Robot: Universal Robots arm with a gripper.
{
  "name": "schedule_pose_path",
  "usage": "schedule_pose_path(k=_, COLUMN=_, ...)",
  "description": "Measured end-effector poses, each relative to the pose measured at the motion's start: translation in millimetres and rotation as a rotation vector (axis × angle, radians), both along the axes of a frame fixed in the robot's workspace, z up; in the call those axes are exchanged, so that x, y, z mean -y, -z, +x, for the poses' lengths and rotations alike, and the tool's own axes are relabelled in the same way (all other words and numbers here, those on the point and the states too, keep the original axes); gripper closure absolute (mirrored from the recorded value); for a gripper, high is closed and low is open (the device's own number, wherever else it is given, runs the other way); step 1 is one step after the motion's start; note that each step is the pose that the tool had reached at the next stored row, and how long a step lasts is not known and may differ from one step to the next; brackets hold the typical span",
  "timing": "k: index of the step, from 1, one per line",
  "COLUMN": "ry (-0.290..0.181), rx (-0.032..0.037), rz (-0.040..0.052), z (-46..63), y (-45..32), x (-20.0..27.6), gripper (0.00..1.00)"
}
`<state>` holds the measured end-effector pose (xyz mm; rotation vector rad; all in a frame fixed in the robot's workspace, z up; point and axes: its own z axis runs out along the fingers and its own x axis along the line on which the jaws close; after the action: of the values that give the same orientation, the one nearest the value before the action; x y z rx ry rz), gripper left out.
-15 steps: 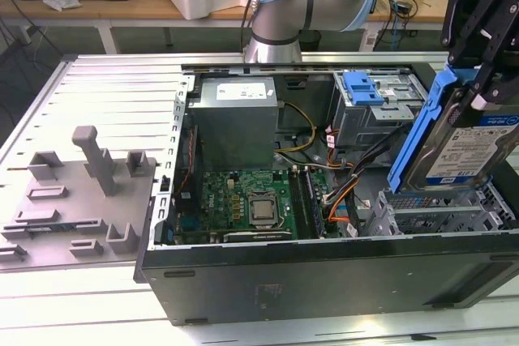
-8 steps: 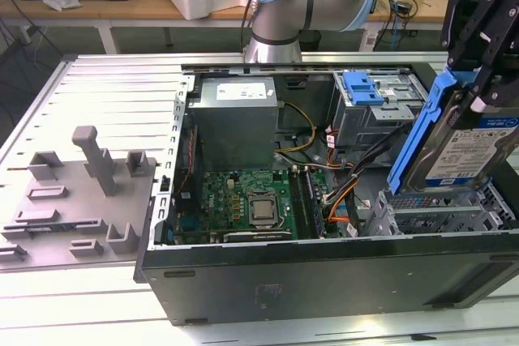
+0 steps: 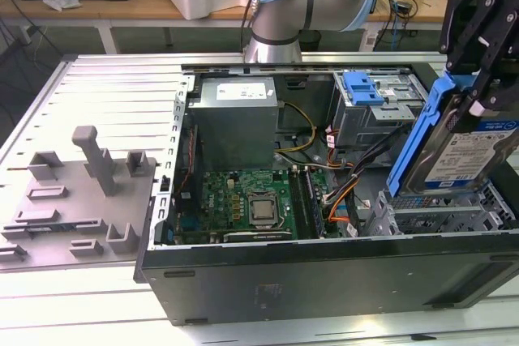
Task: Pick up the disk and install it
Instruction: 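Insert the disk into the insertion slot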
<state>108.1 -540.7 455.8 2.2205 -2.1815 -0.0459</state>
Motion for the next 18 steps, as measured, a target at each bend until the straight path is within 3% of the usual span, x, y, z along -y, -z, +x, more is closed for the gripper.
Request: schedule_pose_path(k=18, ry=-0.003, rx=0.0, rz=0.0, z=0.7, y=4.9, x=1.1, gripper=0.63)
